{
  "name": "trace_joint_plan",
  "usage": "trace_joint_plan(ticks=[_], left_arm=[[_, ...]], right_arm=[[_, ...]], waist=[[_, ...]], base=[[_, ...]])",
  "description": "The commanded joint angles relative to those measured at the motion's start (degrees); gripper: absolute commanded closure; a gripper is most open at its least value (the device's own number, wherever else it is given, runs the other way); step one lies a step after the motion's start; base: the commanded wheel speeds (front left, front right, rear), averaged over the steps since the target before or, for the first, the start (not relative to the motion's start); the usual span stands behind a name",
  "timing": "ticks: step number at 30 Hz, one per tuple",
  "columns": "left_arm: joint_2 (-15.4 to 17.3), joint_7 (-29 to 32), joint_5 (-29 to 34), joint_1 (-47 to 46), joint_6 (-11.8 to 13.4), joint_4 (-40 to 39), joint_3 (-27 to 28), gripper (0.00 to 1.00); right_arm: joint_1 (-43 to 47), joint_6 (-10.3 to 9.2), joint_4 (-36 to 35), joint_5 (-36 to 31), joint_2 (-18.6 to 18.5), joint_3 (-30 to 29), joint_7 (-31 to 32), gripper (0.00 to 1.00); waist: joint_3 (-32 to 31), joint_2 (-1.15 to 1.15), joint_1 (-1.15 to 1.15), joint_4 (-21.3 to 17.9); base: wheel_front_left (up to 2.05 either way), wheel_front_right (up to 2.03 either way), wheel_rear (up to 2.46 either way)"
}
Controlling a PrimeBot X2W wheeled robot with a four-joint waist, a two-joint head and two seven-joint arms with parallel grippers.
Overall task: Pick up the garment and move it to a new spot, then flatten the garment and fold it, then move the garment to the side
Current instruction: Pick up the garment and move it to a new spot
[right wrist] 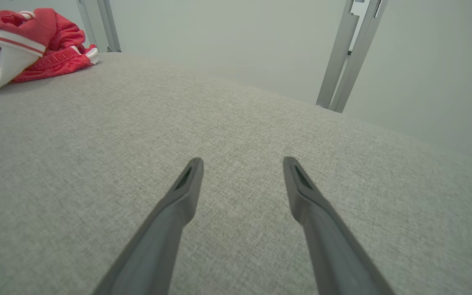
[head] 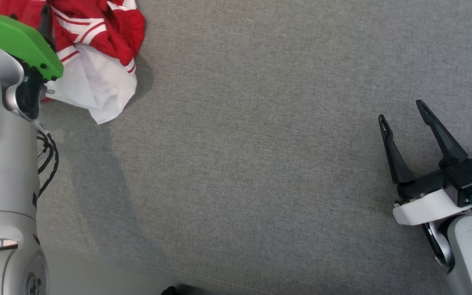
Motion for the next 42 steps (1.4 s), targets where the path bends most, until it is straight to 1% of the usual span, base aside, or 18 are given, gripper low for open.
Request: trace_joint_plan(ticks=[1, 7, 10, 13, 14, 15, 18, 20, 23, 26, 31, 35, 39, 42], left_arm=[[1.01, 0.11, -0.49, -1.12, -0.29, 1.20, 0.19, 0.00], [2.87, 0.18, -0.17, -2.45, -0.51, 6.15, -0.71, 0.00], [3.33, 0.01, 0.17, -2.74, -0.09, 8.14, -1.21, 0.00], [3.17, -0.85, -0.55, -2.91, -0.31, 9.69, -1.14, 0.00], [2.80, -1.21, -0.73, -2.98, -0.46, 9.97, -1.21, 0.07], [2.61, -2.26, -0.97, -3.17, -0.65, 9.98, -1.18, 1.00], [3.28, -6.57, -0.98, -3.25, -0.87, 9.29, -1.44, 1.00], [3.92, -11.59, -0.37, -2.90, -0.48, 8.26, -1.61, 1.00], [4.07, -18.79, 1.16, -1.68, 0.17, 7.08, -2.60, 1.00], [4.31, -22.48, 2.61, -0.82, 0.52, 5.08, -3.99, 1.00], [3.69, -23.86, 4.00, 0.62, 0.09, -1.73, -5.01, 1.00], [3.23, -23.84, 4.58, 2.29, -0.50, -9.21, -6.17, 1.00], [3.07, -22.42, 5.13, 3.56, -0.87, -15.70, -8.84, 1.00], [2.64, -19.29, 5.03, 4.73, -1.03, -21.25, -10.78, 1.00]], right_arm=[[-0.75, -0.03, -0.62, 0.20, -0.01, -0.15, -0.18, 0.00], [-0.94, -0.04, -1.01, 0.50, -0.46, -0.36, -0.16, 0.00], [-0.94, -0.04, -1.09, 0.38, -0.51, -0.40, -0.03, 0.00], [-1.13, -0.04, -1.13, 0.53, -0.56, -0.68, -0.02, 0.00], [-1.18, -0.04, -1.20, 0.66, -0.55, -0.89, -0.01, 0.00], [-1.23, -0.05, -1.22, 0.68, -0.49, -1.08, -0.01, 0.00], [-1.17, -0.04, -1.00, 0.56, -0.24, -1.04, 0.02, 0.00], [-1.19, -0.04, -0.93, 0.99, 0.33, -0.85, 0.01, 0.00], [-0.75, 0.00, -0.96, 1.82, 1.50, -0.46, -0.02, 0.00], [-0.07, 0.00, -0.62, 2.12, 2.73, 0.03, -0.05, 0.00], [0.92, -0.03, 0.73, 2.58, 5.05, 0.99, -0.10, 0.00], [2.28, -0.03, 1.85, 2.94, 7.29, 1.78, -0.10, 0.00], [3.96, -0.03, 2.52, 3.29, 9.59, 1.73, -0.10, 0.00], [5.59, -0.03, 2.79, 3.61, 10.98, 1.42, -0.11, 0.00]], waist=[[3.40, 0.00, -0.01, -3.12], [5.60, 0.00, -0.01, -4.26], [6.06, 0.00, -0.01, -4.62], [6.53, 0.00, -0.01, -4.91], [6.64, 0.00, -0.01, -4.87], [6.76, 0.00, -0.01, -4.77], [6.49, 0.00, -0.01, -4.48], [5.65, 0.00, -0.01, -4.31], [3.38, 0.00, -0.01, -3.88], [0.11, 0.00, -0.01, -3.48], [-5.60, 0.00, -0.01, -3.49], [-10.84, 0.00, -0.01, -4.62], [-15.96, 0.00, -0.01, -6.91], [-19.38, 0.00, -0.01, -9.44]], base=[[0.00, 0.00, 0.00], [0.00, 0.00, 0.00], [0.00, 0.00, 0.00], [0.00, 0.00, 0.00], [0.00, 0.00, 0.00], [0.00, 0.00, 0.00], [0.00, 0.00, 0.00], [0.00, 0.00, 0.00], [0.00, 0.00, 0.00], [0.00, 0.00, 0.00], [0.00, 0.00, 0.00], [0.00, 0.00, 0.00], [0.00, 0.00, 0.00], [0.00, 0.00, 0.00]])
